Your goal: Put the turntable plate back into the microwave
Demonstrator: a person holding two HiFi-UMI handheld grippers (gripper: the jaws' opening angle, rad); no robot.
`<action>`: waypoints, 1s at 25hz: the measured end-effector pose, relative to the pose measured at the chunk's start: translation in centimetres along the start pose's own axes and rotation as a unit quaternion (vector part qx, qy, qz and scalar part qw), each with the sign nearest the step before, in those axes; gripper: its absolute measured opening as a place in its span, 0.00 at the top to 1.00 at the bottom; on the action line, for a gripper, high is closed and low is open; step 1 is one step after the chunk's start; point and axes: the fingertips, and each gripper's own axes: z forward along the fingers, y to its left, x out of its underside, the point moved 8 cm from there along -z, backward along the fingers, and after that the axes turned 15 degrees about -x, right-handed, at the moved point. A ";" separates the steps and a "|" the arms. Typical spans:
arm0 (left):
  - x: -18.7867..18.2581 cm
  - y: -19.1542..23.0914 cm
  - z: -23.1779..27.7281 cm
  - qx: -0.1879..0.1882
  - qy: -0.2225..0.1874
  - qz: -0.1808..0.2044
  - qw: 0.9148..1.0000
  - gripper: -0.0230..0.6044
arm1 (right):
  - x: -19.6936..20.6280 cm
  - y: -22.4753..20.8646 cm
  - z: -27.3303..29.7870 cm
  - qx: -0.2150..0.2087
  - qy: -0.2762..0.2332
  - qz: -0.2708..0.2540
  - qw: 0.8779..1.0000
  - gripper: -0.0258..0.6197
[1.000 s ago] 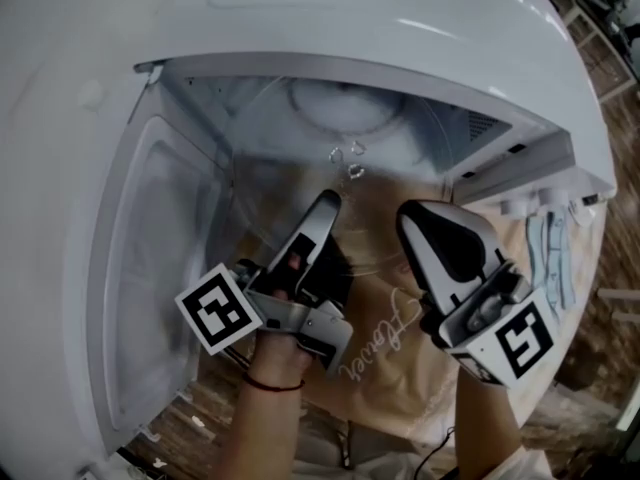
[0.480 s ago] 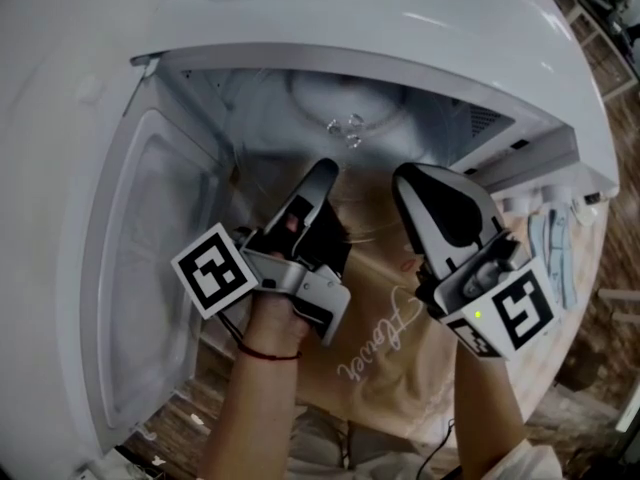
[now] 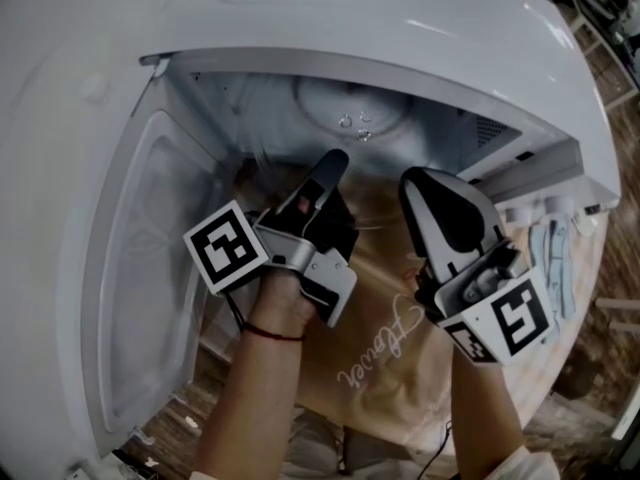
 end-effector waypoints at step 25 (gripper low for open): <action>-2.6 -1.5 4.7 -0.045 -0.046 -0.018 0.998 0.93 | 0.5 0.8 -0.1 -0.004 0.004 0.019 1.000 0.91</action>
